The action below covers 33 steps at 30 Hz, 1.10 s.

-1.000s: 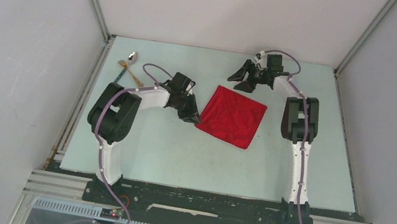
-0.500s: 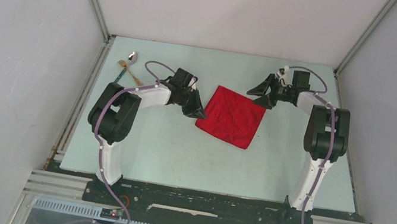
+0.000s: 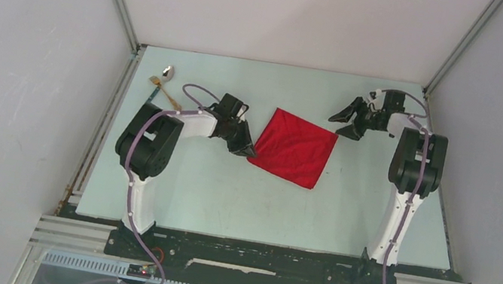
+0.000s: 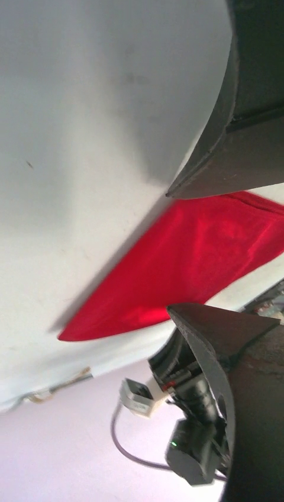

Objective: Fold the napkin into a case and place the utensils inside
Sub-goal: Smooth out the square-folded napkin at the center of the board.

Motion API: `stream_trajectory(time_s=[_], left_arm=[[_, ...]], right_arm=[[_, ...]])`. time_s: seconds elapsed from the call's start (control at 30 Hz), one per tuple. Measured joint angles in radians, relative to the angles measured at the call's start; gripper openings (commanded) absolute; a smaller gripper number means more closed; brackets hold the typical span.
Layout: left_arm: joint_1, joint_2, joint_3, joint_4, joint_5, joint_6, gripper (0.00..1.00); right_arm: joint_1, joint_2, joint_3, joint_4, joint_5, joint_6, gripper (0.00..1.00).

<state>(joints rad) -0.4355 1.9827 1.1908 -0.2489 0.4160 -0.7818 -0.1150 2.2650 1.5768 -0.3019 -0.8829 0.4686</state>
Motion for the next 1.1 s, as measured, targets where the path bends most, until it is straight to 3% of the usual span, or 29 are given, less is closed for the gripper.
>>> stream_trajectory(time_s=[0.2, 0.33, 0.57, 0.73, 0.93, 1.1], left_arm=[[-0.001, -0.021, 0.008, -0.018, 0.011, 0.016, 0.51], [-0.003, -0.089, 0.011, -0.057, 0.034, 0.025, 0.59], [0.002, -0.169, 0.064, -0.089, 0.026, 0.060, 0.60], [0.013, -0.096, 0.111, -0.124, 0.002, 0.106, 0.60], [0.017, 0.018, 0.132, -0.151, -0.020, 0.159, 0.54], [0.016, 0.027, 0.130, -0.149, -0.028, 0.175, 0.38]], right_arm=[[-0.011, -0.052, 0.126, -0.208, 0.242, -0.090, 0.73], [0.011, -0.258, 0.023, -0.275, 0.395, -0.113, 0.73], [0.113, -0.768, -0.435, -0.196, 0.364, -0.076, 0.72], [0.220, -0.905, -0.653, -0.157, 0.292, -0.044, 0.72], [0.208, -1.027, -0.769, -0.176, 0.266, -0.040, 0.72], [0.179, -1.110, -0.798, -0.172, 0.232, -0.044, 0.72]])
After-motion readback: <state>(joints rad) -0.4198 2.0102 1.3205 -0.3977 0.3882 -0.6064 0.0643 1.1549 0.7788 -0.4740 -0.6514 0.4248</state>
